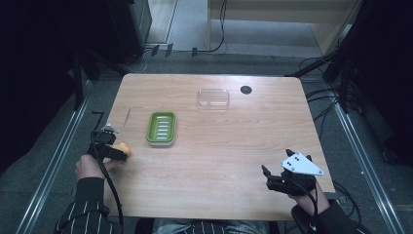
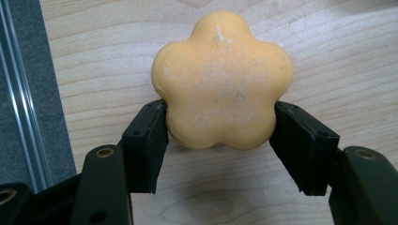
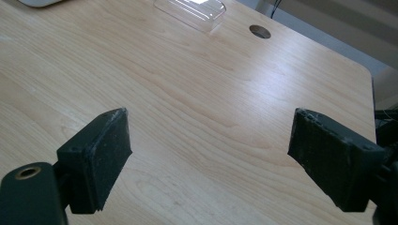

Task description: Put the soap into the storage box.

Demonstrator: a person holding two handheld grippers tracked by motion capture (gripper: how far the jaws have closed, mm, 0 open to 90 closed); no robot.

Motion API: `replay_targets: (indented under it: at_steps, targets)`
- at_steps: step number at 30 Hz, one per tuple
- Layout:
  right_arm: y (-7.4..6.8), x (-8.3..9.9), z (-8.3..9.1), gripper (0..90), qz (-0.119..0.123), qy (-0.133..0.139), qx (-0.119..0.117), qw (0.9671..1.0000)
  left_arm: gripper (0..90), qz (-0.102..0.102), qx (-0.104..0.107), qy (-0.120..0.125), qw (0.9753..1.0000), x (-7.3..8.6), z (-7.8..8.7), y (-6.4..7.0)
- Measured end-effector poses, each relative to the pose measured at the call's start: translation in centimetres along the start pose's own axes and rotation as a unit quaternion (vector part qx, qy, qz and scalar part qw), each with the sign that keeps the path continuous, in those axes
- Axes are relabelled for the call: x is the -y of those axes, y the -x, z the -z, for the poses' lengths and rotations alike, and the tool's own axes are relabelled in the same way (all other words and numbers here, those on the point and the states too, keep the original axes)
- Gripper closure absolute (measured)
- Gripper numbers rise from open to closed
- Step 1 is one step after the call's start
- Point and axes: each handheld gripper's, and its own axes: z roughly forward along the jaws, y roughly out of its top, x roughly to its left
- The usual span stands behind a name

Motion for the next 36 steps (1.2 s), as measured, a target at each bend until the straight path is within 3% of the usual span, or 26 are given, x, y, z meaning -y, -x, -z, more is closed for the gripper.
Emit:
replay_targets:
  at_steps: [9,15,17,29,36]
  targets:
    - [0.0,0.0,0.0,13.7,-0.002,0.0,-0.001,1.0,38.9,-0.018,0.008,-0.008,0.9998,0.2,0.1,-0.4]
    - [0.0,0.0,0.0,13.7,-0.003,0.0,0.0,1.0,37.9,-0.009,0.013,-0.008,0.9998,0.3,0.1,-0.7]
    - [0.0,0.0,0.0,13.7,-0.001,-0.001,0.0,1.0,25.6,0.0,0.014,-0.013,0.9998,0.2,-0.2,-0.8]
    - [0.0,0.0,0.0,13.7,0.0,-0.002,0.001,1.0,38.6,-0.01,0.002,-0.031,0.9995,-0.2,-1.1,-0.3]
    - [0.0,0.0,0.0,13.7,0.001,-0.002,0.001,1.0,39.4,-0.018,-0.001,-0.033,0.9993,-0.3,-1.1,-0.2]
